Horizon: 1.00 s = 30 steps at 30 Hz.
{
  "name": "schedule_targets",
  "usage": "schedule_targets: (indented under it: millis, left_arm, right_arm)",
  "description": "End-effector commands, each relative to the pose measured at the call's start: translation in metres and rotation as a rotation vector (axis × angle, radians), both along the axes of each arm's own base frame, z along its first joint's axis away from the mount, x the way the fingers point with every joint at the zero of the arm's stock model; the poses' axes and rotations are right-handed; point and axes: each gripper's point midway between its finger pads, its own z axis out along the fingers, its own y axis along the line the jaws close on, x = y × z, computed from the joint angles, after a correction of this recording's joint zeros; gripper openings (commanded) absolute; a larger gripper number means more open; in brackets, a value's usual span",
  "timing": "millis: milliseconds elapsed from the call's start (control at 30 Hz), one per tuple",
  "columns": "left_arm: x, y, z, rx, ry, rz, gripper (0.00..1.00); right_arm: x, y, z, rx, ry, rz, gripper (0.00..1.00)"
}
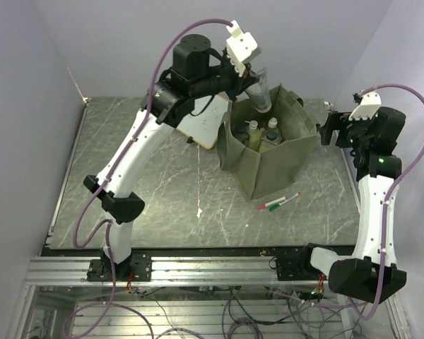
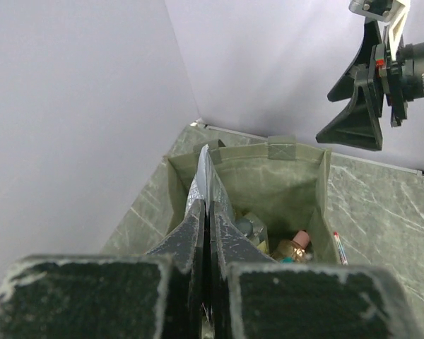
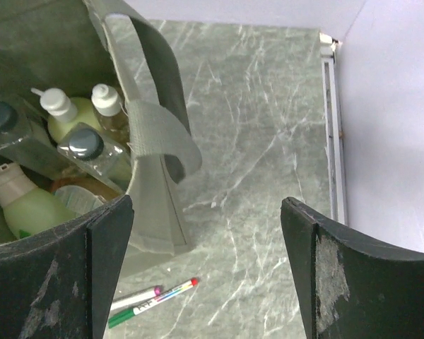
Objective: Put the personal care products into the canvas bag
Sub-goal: Place the care product in the canvas bag.
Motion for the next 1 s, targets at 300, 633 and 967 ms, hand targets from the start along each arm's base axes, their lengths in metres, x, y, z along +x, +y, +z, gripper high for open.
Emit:
schedule_targets:
  millis: [300,633,967]
  left_arm:
    - [0.003,-0.071,0.003,-0.148,-0.027,-0.084,0.07]
    - [-0.009,-0.130,-0.071,-0.053,0.061,-0.177,0.07]
    - [-0.025,-0.163,-0.153,0.076,0.181,-0.304,0.07]
  right_arm:
    - [-0.016,-0.011,-0.013,-0.035,0.011,-0.048,0.85]
    - [-0.025,-0.016,-0.019,-0.054,0.021,-0.066,0.86]
    - [-0.028,-0.017,-0.026,-0.057,0.028,-0.066,0.86]
